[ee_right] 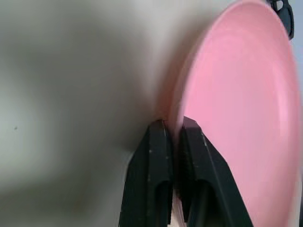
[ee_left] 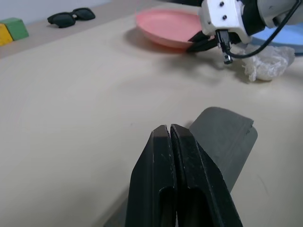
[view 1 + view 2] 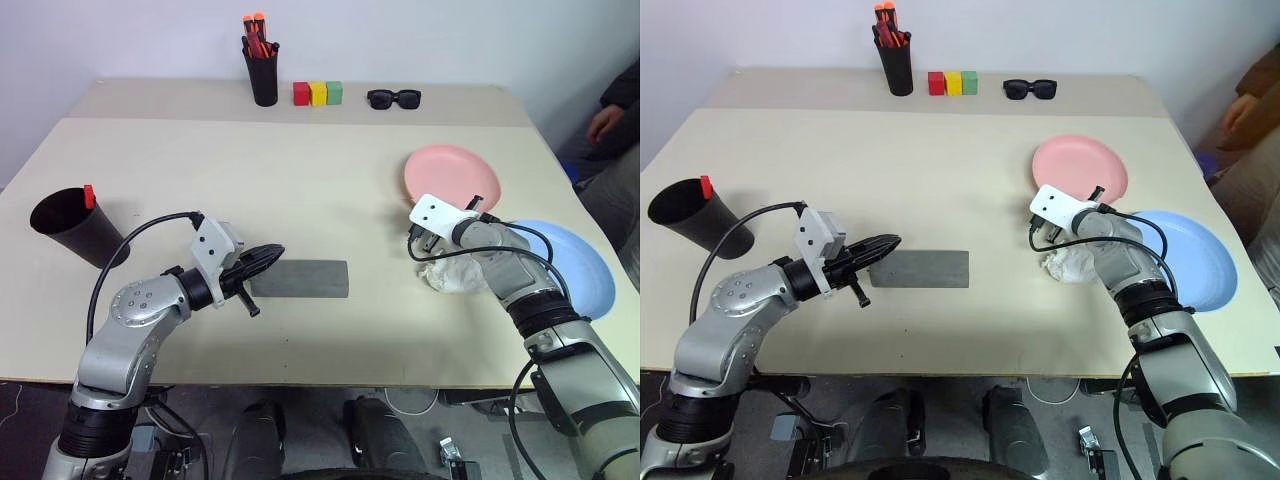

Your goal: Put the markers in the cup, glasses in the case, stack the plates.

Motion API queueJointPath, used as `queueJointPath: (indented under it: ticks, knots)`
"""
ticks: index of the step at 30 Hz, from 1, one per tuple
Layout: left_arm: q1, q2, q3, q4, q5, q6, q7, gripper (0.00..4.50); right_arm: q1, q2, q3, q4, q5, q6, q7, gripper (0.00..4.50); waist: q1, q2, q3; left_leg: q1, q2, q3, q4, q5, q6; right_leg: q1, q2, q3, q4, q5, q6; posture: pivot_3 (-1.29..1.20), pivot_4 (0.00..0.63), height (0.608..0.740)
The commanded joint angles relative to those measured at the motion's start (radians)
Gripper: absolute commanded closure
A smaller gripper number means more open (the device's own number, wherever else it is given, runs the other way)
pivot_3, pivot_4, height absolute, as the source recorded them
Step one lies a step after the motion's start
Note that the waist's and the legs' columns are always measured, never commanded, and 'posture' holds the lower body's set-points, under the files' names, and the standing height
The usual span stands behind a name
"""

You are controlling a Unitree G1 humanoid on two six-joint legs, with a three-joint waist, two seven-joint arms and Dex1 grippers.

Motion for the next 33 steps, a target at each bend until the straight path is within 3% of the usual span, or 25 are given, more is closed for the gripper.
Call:
queueJointPath:
  ticks: [1,6,10,16,19,23,28,33]
  knots:
    - [-0.002,-0.003,-0.015,-0.023,-0.011,-0.029,-0.002,4.50,0.009,-0.086,-0.075,-0.156,-0.013,-0.023,0.002,4.47,0.002,0.001,0.001,0.000,0.000,0.000,0.000,0.000,0.000,0.000,0.000,0.000,0.000,0.000,0.000,0.00,0.150,0.722]
    - [-0.044,-0.004,-0.049,0.038,-0.018,-0.056,-0.043,4.50,0.162,-0.231,-0.267,-0.452,0.110,0.063,0.136,4.47,0.012,0.002,0.001,0.000,0.000,0.000,0.000,0.000,0.000,0.000,0.000,0.000,0.000,0.000,0.000,0.00,0.150,0.722]
    - [-0.100,-0.011,-0.090,0.136,-0.007,-0.100,-0.095,4.50,0.444,-0.381,-0.498,-0.699,0.199,0.158,0.303,4.47,0.016,0.002,0.001,0.000,-0.001,-0.001,0.000,0.000,0.000,0.002,0.000,-0.001,-0.001,0.000,0.000,0.00,0.150,0.722]
    - [-0.169,-0.042,-0.135,0.232,0.004,-0.151,-0.134,4.50,0.780,-0.411,-0.726,-0.894,0.276,0.283,0.451,4.47,-0.003,0.003,0.000,0.003,-0.001,-0.001,0.000,0.000,0.000,0.004,0.000,0.000,-0.002,0.000,0.001,0.00,0.150,0.722]
    - [-0.183,-0.056,-0.151,0.248,0.008,-0.160,-0.139,4.50,0.863,-0.412,-0.753,-0.910,0.288,0.326,0.487,3.56,-0.013,0.003,0.000,0.005,-0.001,-0.001,0.000,0.000,0.000,0.005,0.000,0.000,-0.002,0.000,0.000,0.00,0.150,0.722]
    - [-0.169,-0.053,-0.149,0.248,0.009,-0.165,-0.143,4.50,0.871,-0.404,-0.755,-0.937,0.297,0.303,0.480,1.66,-0.022,0.004,0.000,0.006,-0.001,-0.002,0.000,0.000,0.000,0.006,0.000,0.000,-0.002,-0.001,0.000,0.00,0.150,0.722]
    - [-0.146,-0.046,-0.141,0.238,0.009,-0.167,-0.134,4.50,0.816,-0.374,-0.713,-0.971,0.379,0.297,0.495,1.66,-0.021,0.003,0.000,0.006,-0.001,-0.002,0.000,0.000,0.000,0.006,0.000,0.000,-0.002,-0.001,0.001,0.00,0.150,0.722]
    - [-0.121,-0.045,-0.128,0.214,0.011,-0.166,-0.106,4.50,0.734,-0.314,-0.540,-0.939,0.363,0.249,0.456,1.66,-0.020,0.002,0.000,0.006,-0.001,-0.002,0.000,0.000,0.000,0.006,0.000,0.000,-0.002,-0.001,0.000,0.00,0.150,0.722]
